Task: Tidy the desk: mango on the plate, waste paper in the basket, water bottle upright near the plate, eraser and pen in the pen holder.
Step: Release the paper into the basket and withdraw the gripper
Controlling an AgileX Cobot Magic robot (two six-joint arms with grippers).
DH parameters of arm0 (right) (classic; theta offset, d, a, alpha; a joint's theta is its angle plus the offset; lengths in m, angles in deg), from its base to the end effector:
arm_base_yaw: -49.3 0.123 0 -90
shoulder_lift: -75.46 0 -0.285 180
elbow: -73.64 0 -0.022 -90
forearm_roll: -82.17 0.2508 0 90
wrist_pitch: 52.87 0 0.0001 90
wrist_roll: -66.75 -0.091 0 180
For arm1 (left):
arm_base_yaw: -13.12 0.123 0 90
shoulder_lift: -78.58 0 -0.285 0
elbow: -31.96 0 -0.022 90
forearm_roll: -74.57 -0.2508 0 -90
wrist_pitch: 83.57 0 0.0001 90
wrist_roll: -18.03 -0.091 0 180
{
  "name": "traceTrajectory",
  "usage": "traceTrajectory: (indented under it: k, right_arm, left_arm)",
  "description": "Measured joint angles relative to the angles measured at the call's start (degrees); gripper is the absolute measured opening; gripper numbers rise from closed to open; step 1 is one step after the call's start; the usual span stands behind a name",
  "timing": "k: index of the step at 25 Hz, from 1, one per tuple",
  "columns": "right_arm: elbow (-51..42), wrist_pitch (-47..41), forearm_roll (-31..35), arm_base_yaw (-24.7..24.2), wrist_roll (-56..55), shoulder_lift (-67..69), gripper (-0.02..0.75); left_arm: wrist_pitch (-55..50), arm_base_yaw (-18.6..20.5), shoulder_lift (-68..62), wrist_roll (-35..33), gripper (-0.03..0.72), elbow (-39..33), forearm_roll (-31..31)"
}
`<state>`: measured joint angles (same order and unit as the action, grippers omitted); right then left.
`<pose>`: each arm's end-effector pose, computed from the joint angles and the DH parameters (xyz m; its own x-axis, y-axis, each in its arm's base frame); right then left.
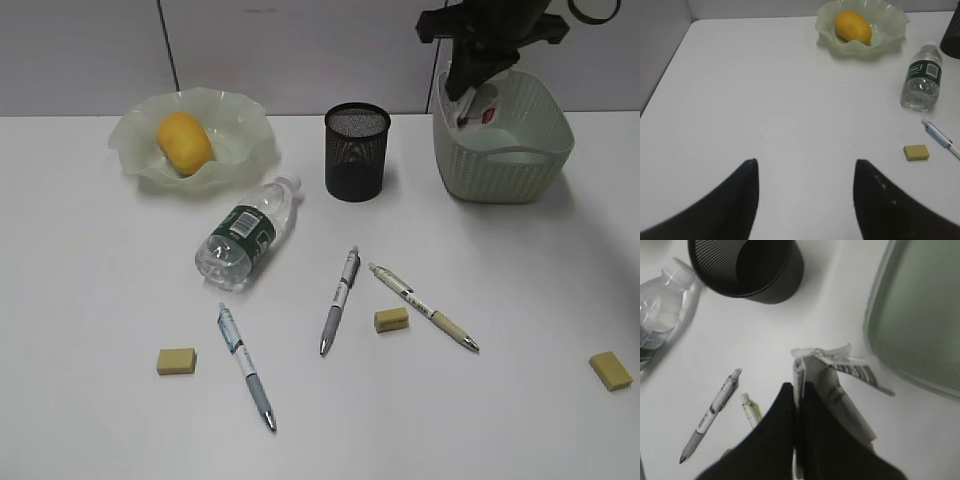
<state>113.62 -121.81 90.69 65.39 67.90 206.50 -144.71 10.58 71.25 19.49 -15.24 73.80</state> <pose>0.4475 0.1422 0.2707 -0.9119 -0.2283 -0.3410 -0.2898 0.9466 0.1413 -0.0092 0.0015 0.2833 -0.4333 0.0002 -0.9013 0.0255 0.9996 -0.0120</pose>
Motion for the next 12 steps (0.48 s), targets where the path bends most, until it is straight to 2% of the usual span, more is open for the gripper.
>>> traceTrajectory:
  k: [8, 12]
  right_arm:
    - [0.1, 6.0, -0.8, -7.3, -1.2, 0.1, 0.014]
    - [0.3, 7.5, -1.3, -9.3, -1.2, 1.7, 0.014]
  left_arm:
    - [0.0, 0.0, 0.0, 0.0, 0.449, 0.0, 0.0]
    - [0.0, 0.0, 0.0, 0.0, 0.430, 0.0, 0.0]
